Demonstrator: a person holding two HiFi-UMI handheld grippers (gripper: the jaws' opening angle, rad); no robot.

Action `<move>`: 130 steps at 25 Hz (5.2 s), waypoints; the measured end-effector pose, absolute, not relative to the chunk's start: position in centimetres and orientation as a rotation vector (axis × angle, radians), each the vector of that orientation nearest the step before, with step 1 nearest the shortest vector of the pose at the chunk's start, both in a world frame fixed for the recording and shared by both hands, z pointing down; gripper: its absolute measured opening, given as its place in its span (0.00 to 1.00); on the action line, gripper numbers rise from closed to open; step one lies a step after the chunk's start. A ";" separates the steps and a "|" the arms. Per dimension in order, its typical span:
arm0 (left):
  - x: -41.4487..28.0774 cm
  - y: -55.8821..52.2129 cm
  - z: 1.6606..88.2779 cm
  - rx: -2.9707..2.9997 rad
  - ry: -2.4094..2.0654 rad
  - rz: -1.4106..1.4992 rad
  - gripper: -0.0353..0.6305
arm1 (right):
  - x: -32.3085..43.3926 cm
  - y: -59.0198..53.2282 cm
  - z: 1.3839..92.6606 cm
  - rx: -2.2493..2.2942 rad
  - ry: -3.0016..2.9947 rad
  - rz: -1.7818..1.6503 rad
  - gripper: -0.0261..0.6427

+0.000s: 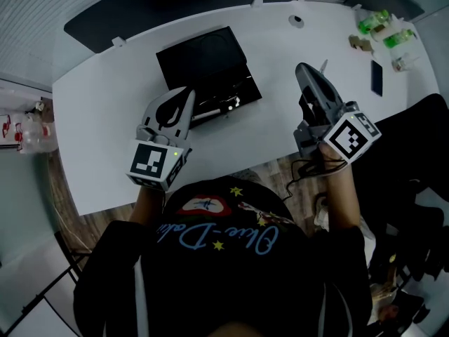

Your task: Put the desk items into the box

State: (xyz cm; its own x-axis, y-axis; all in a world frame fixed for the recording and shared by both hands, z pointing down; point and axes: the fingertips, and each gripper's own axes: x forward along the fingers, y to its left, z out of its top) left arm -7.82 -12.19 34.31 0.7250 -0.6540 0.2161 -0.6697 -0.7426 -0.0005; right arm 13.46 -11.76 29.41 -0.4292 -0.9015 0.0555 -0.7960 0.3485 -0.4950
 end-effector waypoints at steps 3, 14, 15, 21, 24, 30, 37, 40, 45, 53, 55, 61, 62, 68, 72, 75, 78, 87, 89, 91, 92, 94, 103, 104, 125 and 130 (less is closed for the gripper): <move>-7.4 -12.2 34.2 2.872 -1.061 0.277 0.06 | 14.7 -11.3 29.4 -1.594 2.356 -0.662 0.05; -5.0 -12.3 35.1 2.913 -0.905 0.249 0.07 | 18.5 -8.5 30.0 -1.817 2.213 -0.648 0.05; -5.0 -12.3 35.4 2.912 -0.889 0.273 0.07 | 18.8 -8.2 30.1 -1.837 2.193 -0.649 0.05; -4.3 -12.5 35.2 2.932 -0.823 0.213 0.07 | 20.4 -6.5 30.7 -1.946 2.084 -0.650 0.05; -4.1 -12.4 35.3 2.935 -0.780 0.207 0.07 | 21.1 -5.6 31.4 -2.002 2.019 -0.671 0.05; -4.5 -12.2 36.2 2.957 -0.728 0.222 0.07 | 21.3 -4.2 32.6 -2.088 1.931 -0.703 0.06; -5.5 -12.3 36.8 2.961 -0.683 0.205 0.07 | 21.1 -3.6 33.7 -2.168 1.875 -0.726 0.06; -5.3 -12.2 36.6 2.947 -0.671 0.197 0.07 | 21.5 -3.4 34.6 -2.179 1.856 -0.756 0.06; -4.4 -12.6 36.6 2.939 -0.697 0.207 0.07 | 23.5 -4.3 36.0 -2.204 1.855 -0.805 0.06; -0.7 -13.2 36.7 2.923 -0.773 0.223 0.07 | 27.8 -6.7 38.4 -2.193 1.894 -0.886 0.06; 0.4 -13.4 36.7 2.921 -0.775 0.227 0.07 | 28.6 -7.1 39.2 -2.187 1.902 -0.907 0.06; 3.0 -14.5 37.2 2.906 -0.801 0.258 0.07 | 30.2 -9.0 42.4 -2.161 1.929 -1.010 0.06; 3.4 -14.6 37.3 2.905 -0.798 0.270 0.07 | 30.5 -9.2 43.0 -2.163 1.935 -1.026 0.06; 5.0 -15.5 37.9 2.889 -0.800 0.309 0.07 | 31.5 -10.9 46.5 -2.220 1.993 -1.092 0.12; 5.3 -16.2 38.5 2.875 -0.809 0.325 0.07 | 32.3 -11.9 48.6 -2.259 1.997 -1.146 0.13; 5.2 -16.8 39.0 2.859 -0.805 0.327 0.07 | 32.9 -12.5 49.8 -2.315 2.001 -1.164 0.15; 5.3 -17.3 39.5 2.848 -0.787 0.360 0.07 | 33.5 -13.0 51.1 -2.358 1.999 -1.199 0.15; 6.2 -18.1 40.2 2.853 -0.708 0.374 0.07 | 34.5 -13.4 54.0 -2.426 1.964 -1.325 0.20; 6.0 -18.1 40.5 2.846 -0.712 0.353 0.07 | 34.6 -13.4 54.6 -2.442 1.967 -1.340 0.20; 5.7 -18.3 40.7 2.831 -0.725 0.356 0.07 | 34.7 -13.7 55.0 -2.456 1.977 -1.351 0.20; 5.6 -18.5 40.7 2.827 -0.731 0.357 0.07 | 34.7 -13.8 55.2 -2.465 1.976 -1.362 0.21; 5.4 -18.8 40.7 2.827 -0.743 0.360 0.07 | 34.8 -13.9 55.6 -2.482 1.973 -1.389 0.21; 4.5 -19.1 40.9 2.802 -0.796 0.367 0.07 | 35.7 -13.7 57.3 -2.579 2.021 -1.480 0.24; 4.2 -19.2 41.0 2.794 -0.809 0.385 0.07 | 36.0 -13.6 57.4 -2.594 2.030 -1.480 0.24; 2.6 -18.4 39.7 2.814 -0.871 0.362 0.07 | 35.1 -14.0 56.6 -2.540 2.463 -1.349 0.18; 2.6 -17.9 39.1 2.829 -0.877 0.354 0.07 | 34.4 -14.6 54.8 -2.459 2.468 -1.263 0.18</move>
